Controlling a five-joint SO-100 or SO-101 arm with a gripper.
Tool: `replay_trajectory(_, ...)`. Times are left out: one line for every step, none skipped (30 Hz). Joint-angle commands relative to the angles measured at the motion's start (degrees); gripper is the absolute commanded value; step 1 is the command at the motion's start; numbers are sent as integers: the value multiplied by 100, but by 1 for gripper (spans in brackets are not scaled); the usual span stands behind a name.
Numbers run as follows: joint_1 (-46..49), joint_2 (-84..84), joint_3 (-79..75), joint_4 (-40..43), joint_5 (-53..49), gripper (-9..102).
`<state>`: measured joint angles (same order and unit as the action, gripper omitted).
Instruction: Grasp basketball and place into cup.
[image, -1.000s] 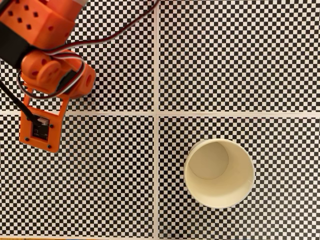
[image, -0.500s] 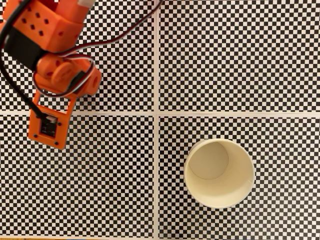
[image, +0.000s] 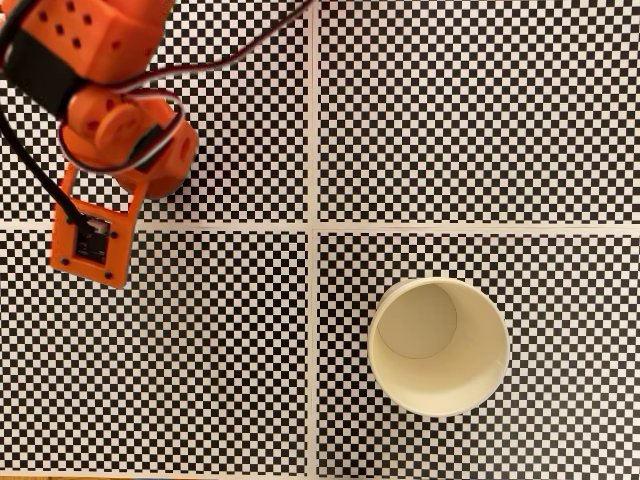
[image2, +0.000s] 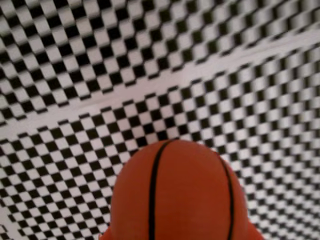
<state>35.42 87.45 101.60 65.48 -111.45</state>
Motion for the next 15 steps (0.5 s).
replay_trajectory(-70, 703, 132, 53, 9, 8)
replay_trajectory(-132, 879, 193, 53, 9, 9)
replay_trajectory(-193, 1090, 308, 53, 35, 10)
replay_trajectory(-264, 1327, 404, 53, 62, 11)
replay_trajectory(-352, 1547, 483, 62, 62, 11)
replay_trajectory(-448, 1793, 571, 97, 141, 11)
replay_trajectory(-554, 2021, 642, 149, 149, 11)
replay_trajectory(-677, 2268, 729, 193, 141, 11)
replay_trajectory(-809, 2540, 853, 202, 220, 11)
replay_trajectory(-949, 2804, 958, 220, 246, 11)
replay_trajectory(-1090, 3050, 1063, 246, 290, 11)
replay_trajectory(-1230, 3252, 1099, 334, 360, 11)
replay_trajectory(-1389, 3419, 1099, 422, 396, 11)
replay_trajectory(-1547, 3621, 1134, 466, 422, 11)
replay_trajectory(-1696, 3806, 1143, 554, 475, 11)
